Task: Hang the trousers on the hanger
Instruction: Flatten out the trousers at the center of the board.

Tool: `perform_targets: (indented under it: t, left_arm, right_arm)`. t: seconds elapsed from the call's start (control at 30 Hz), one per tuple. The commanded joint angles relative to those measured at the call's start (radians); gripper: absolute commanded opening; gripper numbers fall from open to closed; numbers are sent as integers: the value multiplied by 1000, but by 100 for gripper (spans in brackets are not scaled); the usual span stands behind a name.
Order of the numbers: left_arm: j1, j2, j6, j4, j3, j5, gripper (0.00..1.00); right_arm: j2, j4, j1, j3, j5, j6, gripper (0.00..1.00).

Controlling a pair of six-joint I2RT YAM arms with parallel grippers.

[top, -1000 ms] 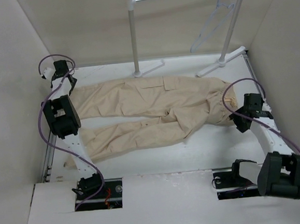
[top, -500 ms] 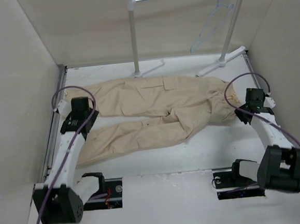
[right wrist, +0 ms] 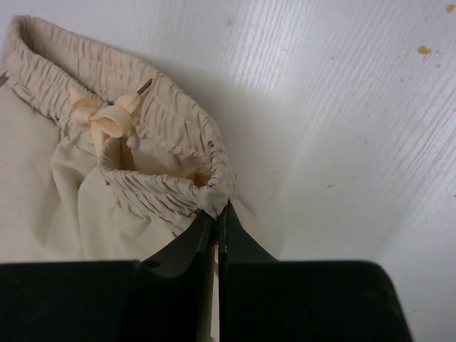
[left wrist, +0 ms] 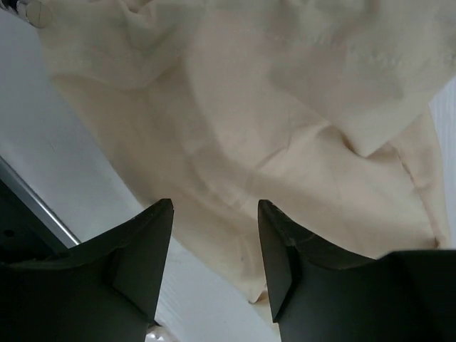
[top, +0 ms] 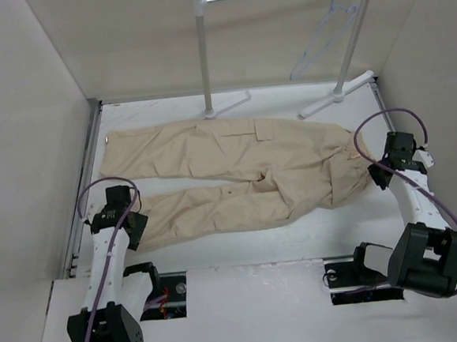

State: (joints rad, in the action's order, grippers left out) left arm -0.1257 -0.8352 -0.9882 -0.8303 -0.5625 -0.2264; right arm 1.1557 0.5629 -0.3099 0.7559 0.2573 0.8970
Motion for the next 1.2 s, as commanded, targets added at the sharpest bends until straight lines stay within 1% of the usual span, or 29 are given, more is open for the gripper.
perform_targets:
  t: [0.0,0.03,0.1,0.13,0.17,0.23,0.3,0.37,0.43,0.47,0.53,0.57,0.6,0.63,0.73,0.77,0.83,0.9,1.07,1.17]
  left_arm:
    - [-30,-59,-35,103,32,-34,43]
    - [-39,-82,-36,141,36,-33,36]
    - [-62,-126,-35,210,35,-27,18]
    - [-71,-142,-35,223,26,-25,11]
    - [-79,-151,-35,229,10,-21,7]
    - [-99,-148,-36,232,-31,-22,2]
    - [-114,-137,-38,221,-101,-10,0]
    - [-93,-143,-30,188,-177,-31,0]
    - [-70,-137,-29,142,-207,-71,0]
    - [-64,-131,-29,129,-206,-85,2]
    - [-55,-137,-20,132,-188,-82,9]
    - [-41,-154,-6,132,-175,-74,15]
    - [-24,-168,2,134,-160,-64,25]
    - [-3,-185,9,135,-148,-51,32]
    - [14,-209,49,154,-119,-56,50]
    - [16,-215,71,172,-113,-56,52]
    - [17,-232,97,203,-109,-56,55]
    - [27,-237,94,226,-117,-41,56]
    - [108,-199,92,244,-168,-47,56]
    - [187,-170,102,231,-177,-97,56]
  right_arm:
    - [4,-18,12,105,-1,25,2]
    - [12,-15,12,117,0,28,2]
    - [28,-9,7,141,7,28,2]
    - [38,-2,-4,152,4,28,2]
    - [45,5,-20,163,0,28,2]
    - [52,28,-79,197,-12,31,1]
    - [36,51,-120,238,-44,42,1]
    - [9,81,-143,295,-50,43,0]
    - [-20,135,-162,336,-29,28,1]
    - [-28,143,-175,336,-18,10,2]
    - [-10,149,-208,303,-24,-7,2]
    - [13,146,-217,277,-29,-4,2]
    - [31,144,-214,257,-32,5,2]
    - [42,143,-211,244,-30,16,2]
    - [45,105,-167,215,-18,22,2]
    - [38,95,-154,209,-15,23,2]
    - [29,83,-148,200,-18,22,2]
    - [21,62,-127,185,-35,22,2]
    - [4,9,-77,123,-53,16,3]
    - [16,-18,-74,94,-82,16,3]
